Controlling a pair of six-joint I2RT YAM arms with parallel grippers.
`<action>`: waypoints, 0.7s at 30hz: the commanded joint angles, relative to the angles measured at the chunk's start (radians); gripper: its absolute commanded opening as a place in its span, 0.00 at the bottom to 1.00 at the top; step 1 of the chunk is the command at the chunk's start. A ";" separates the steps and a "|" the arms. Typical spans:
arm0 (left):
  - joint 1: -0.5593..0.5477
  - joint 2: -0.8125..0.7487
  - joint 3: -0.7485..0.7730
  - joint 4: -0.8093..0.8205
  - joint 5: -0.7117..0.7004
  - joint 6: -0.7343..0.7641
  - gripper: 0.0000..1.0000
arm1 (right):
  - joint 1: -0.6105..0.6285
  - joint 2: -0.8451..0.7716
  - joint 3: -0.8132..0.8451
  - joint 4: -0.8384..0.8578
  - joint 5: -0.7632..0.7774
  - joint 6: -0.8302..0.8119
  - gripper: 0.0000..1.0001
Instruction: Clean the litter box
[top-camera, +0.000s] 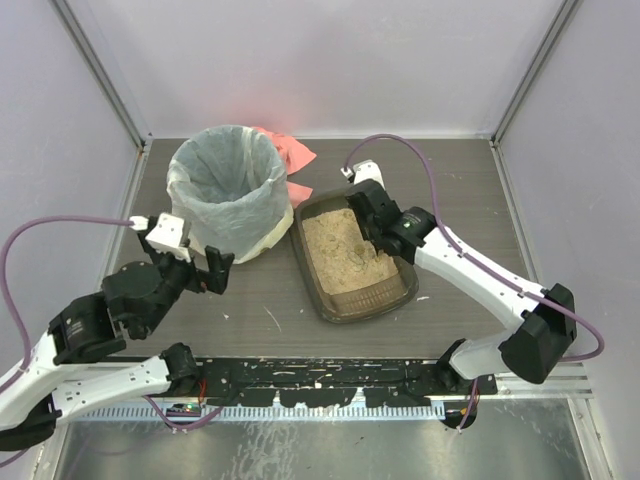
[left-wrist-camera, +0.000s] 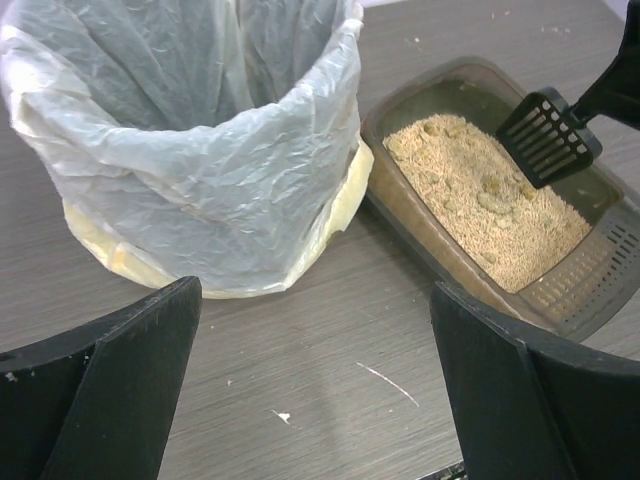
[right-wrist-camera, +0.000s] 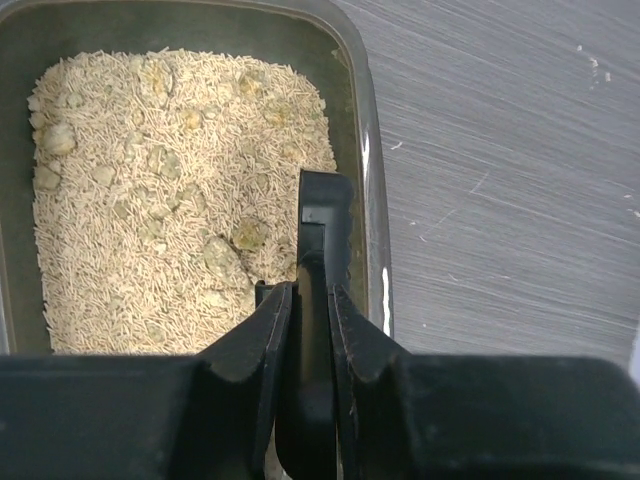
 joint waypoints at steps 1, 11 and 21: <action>-0.002 -0.061 -0.031 0.037 -0.045 0.040 0.98 | 0.048 0.012 0.097 -0.060 0.166 -0.045 0.01; -0.001 -0.077 -0.074 0.047 -0.064 0.040 0.98 | 0.090 0.079 0.089 -0.121 0.232 -0.037 0.01; -0.001 -0.034 -0.062 0.010 -0.087 0.017 0.98 | 0.090 0.144 0.053 -0.091 0.250 -0.008 0.01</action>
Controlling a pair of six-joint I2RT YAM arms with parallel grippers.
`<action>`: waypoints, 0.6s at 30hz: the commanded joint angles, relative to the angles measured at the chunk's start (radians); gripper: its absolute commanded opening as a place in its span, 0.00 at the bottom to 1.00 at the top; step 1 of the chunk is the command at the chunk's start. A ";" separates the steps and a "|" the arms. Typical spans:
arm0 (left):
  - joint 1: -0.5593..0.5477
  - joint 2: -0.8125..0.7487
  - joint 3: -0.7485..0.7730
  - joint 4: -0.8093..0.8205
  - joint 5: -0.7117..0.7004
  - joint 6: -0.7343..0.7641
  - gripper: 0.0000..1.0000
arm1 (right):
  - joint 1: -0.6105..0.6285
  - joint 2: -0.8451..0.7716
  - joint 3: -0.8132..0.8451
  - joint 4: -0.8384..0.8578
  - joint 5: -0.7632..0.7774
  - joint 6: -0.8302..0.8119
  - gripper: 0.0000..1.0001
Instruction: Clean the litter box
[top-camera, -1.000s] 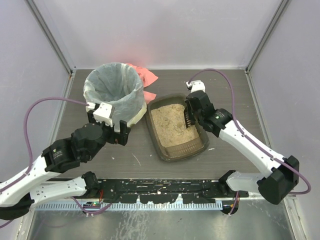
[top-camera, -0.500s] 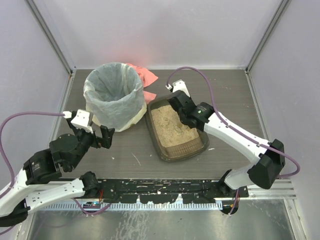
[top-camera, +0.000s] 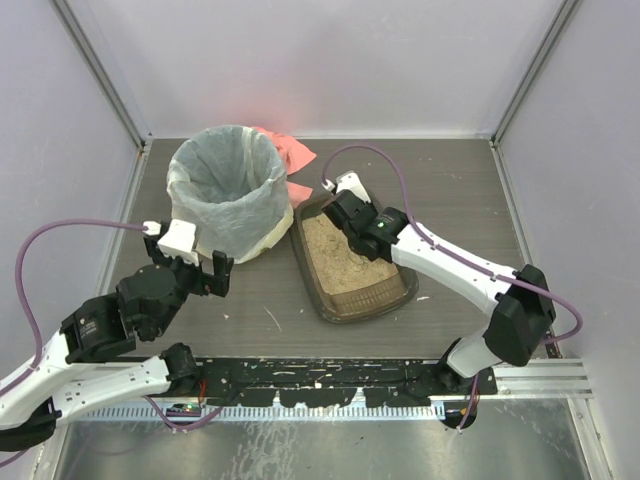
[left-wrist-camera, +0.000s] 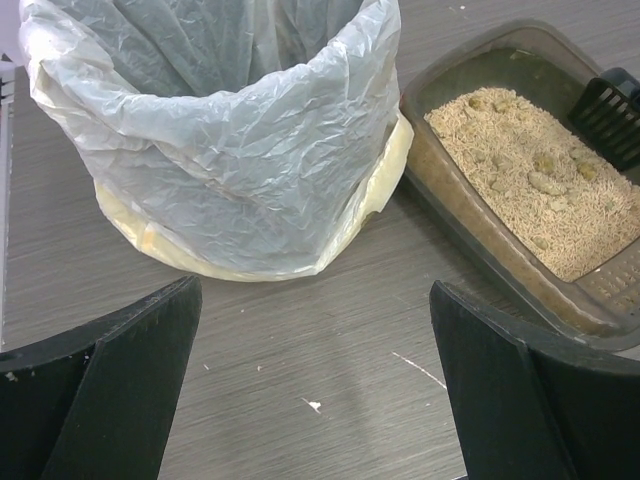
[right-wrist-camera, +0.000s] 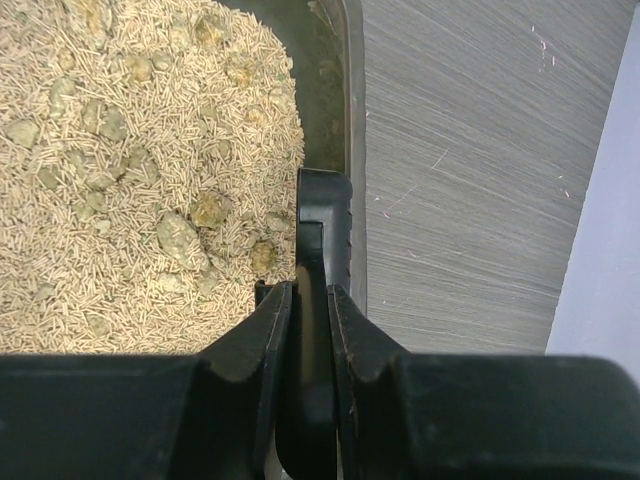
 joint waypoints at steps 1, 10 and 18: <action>-0.001 0.015 0.018 0.011 -0.023 -0.015 0.98 | -0.001 0.027 -0.007 0.019 0.062 0.021 0.01; -0.001 0.002 0.007 0.035 -0.004 -0.025 0.98 | -0.001 -0.013 -0.063 0.138 -0.039 0.106 0.01; -0.001 0.011 0.009 0.026 -0.006 -0.031 0.98 | -0.001 0.049 -0.025 0.125 -0.106 0.184 0.01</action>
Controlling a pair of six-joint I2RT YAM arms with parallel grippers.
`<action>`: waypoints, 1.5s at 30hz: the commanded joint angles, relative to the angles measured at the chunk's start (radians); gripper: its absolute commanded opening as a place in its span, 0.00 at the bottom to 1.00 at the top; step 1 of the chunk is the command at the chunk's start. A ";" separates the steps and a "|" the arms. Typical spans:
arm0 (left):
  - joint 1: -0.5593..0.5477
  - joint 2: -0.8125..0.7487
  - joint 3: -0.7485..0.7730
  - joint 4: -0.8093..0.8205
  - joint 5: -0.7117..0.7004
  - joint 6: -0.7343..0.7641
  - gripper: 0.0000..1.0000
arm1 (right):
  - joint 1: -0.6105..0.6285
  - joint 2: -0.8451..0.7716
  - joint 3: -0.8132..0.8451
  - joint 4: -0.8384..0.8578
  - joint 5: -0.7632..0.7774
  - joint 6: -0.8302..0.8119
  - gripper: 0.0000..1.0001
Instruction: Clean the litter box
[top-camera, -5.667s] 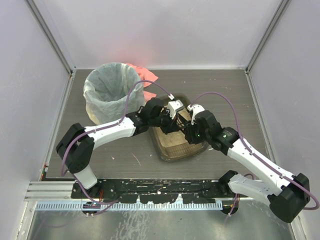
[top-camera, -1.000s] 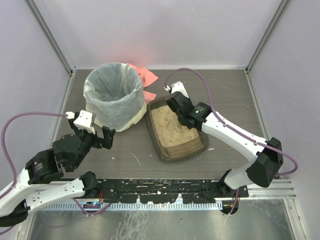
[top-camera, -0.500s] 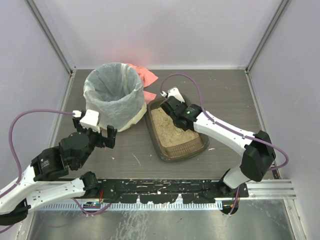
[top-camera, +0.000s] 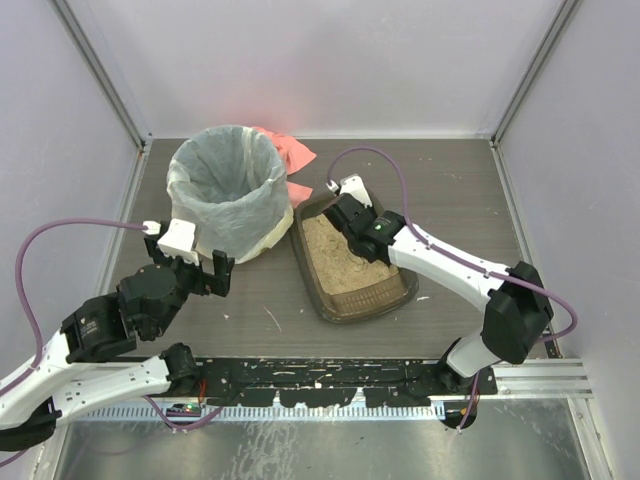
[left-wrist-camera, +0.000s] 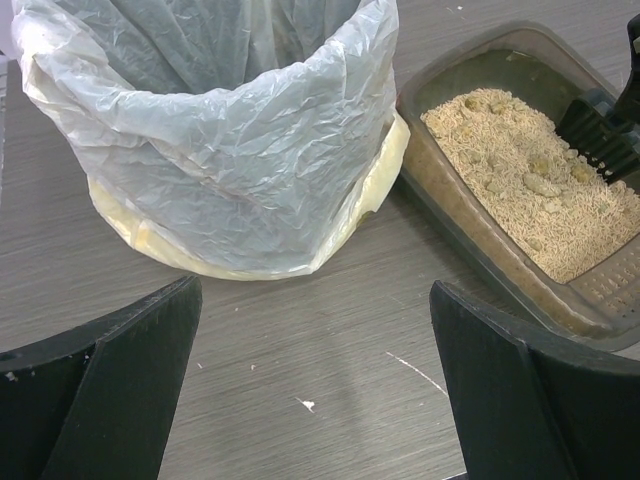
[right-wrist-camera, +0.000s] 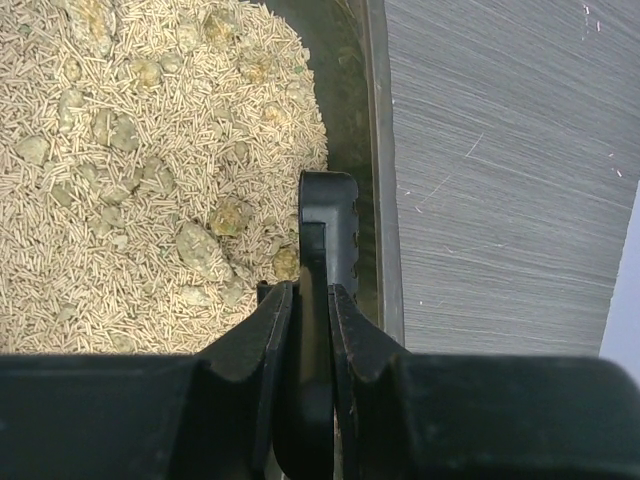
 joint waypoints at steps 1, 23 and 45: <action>-0.001 0.001 0.009 0.027 -0.009 -0.012 0.98 | 0.004 0.015 0.035 0.064 -0.092 0.109 0.01; -0.001 0.023 0.001 0.030 -0.023 -0.020 0.98 | -0.082 -0.071 0.059 0.187 -0.270 0.303 0.01; -0.001 0.013 -0.006 0.034 -0.009 -0.037 0.98 | -0.389 -0.300 -0.393 0.497 -0.688 0.408 0.01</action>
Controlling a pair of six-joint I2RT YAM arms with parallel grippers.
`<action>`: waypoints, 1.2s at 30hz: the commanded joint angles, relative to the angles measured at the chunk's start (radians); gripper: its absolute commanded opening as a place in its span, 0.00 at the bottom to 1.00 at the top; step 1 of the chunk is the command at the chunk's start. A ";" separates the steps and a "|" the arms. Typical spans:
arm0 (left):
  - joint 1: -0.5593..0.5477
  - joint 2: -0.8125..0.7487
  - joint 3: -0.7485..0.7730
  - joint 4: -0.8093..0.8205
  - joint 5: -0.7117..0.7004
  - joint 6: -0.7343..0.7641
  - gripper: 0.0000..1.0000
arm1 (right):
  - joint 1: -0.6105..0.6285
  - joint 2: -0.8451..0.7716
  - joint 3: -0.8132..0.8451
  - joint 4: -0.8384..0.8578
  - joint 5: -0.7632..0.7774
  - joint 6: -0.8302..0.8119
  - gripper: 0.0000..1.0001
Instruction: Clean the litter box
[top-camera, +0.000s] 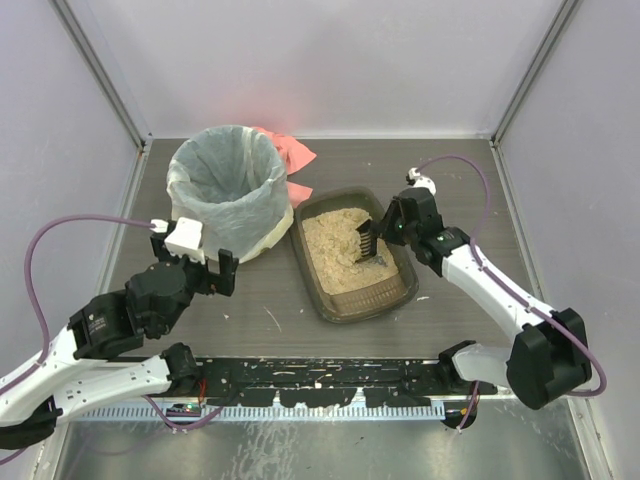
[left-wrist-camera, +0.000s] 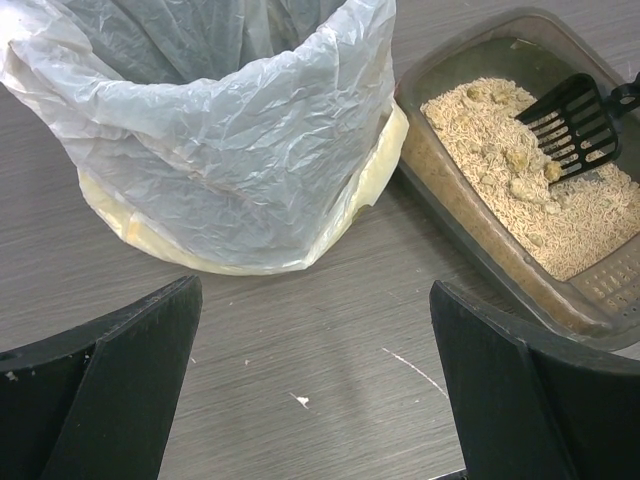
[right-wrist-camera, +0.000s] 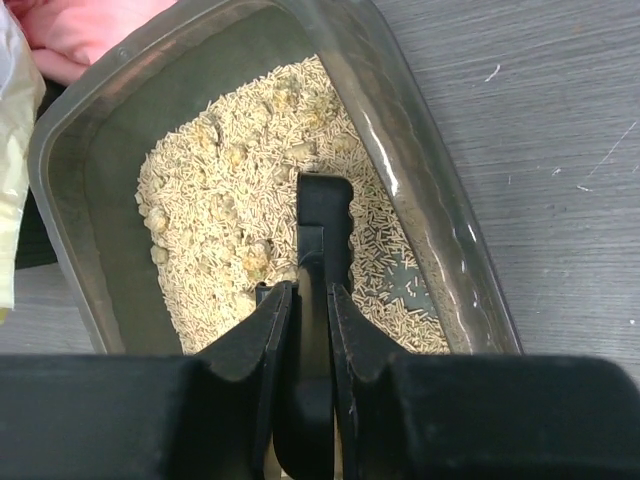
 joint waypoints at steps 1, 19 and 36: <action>-0.001 -0.034 -0.006 0.038 -0.010 -0.005 0.98 | -0.031 -0.059 -0.117 0.178 -0.164 0.087 0.02; -0.002 -0.061 -0.013 0.033 -0.035 -0.007 0.98 | -0.041 -0.098 -0.389 0.524 -0.169 0.335 0.01; -0.002 -0.049 -0.008 0.036 -0.060 -0.011 0.98 | -0.147 -0.277 -0.532 0.667 -0.268 0.450 0.01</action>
